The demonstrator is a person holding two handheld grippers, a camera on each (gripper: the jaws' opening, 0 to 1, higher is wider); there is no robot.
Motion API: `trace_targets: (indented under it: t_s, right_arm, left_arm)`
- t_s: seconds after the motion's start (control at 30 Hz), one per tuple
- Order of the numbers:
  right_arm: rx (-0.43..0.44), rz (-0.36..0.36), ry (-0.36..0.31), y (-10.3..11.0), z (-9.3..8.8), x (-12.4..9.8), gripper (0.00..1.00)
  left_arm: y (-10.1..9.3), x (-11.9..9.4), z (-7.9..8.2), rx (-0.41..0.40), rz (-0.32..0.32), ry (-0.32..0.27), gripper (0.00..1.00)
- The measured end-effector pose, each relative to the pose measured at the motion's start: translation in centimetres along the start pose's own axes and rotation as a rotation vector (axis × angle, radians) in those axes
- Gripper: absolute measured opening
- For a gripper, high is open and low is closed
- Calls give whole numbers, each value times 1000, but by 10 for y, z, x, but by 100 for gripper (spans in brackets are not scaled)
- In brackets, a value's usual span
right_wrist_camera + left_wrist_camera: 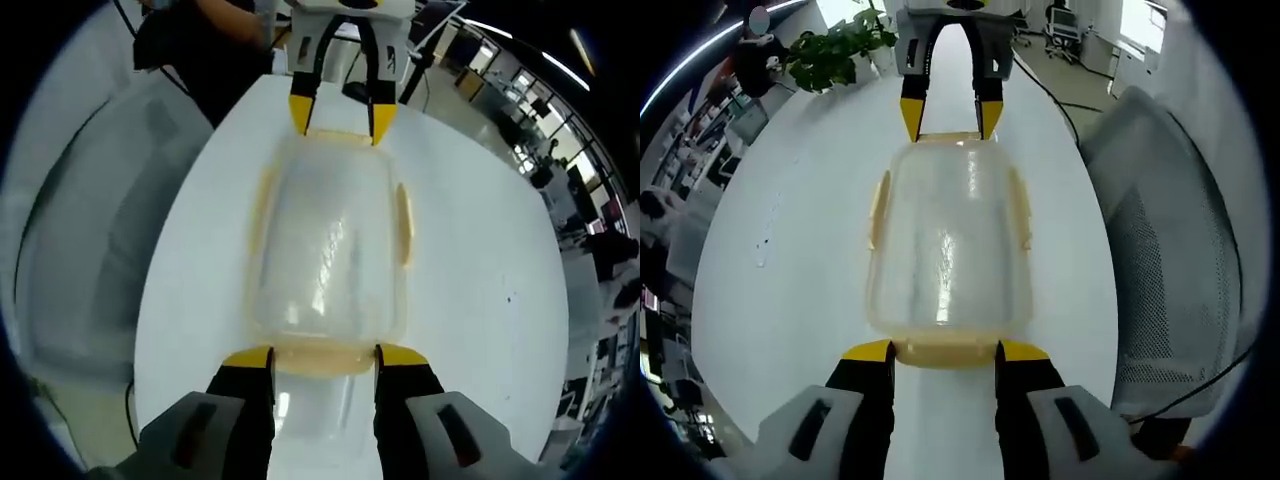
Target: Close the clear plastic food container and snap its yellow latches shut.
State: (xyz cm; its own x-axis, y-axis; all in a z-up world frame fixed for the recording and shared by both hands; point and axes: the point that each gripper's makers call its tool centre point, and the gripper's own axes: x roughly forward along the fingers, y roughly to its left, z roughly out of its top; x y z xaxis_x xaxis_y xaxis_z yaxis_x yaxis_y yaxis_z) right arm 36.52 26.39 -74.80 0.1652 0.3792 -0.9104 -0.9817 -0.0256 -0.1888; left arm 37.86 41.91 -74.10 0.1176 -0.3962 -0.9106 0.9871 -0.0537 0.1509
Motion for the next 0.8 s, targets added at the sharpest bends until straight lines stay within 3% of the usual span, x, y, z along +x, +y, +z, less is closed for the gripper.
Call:
trace_targets:
  t_s: [0.3,0.8]
  right_arm:
    - [17,10,8,2,-21,-7,36]
    - [29,23,20,7,-44,-10,36]
  left_arm:
    - [1,11,20,4,-11,-21,38]
    - [0,25,39,7,-32,-44,38]
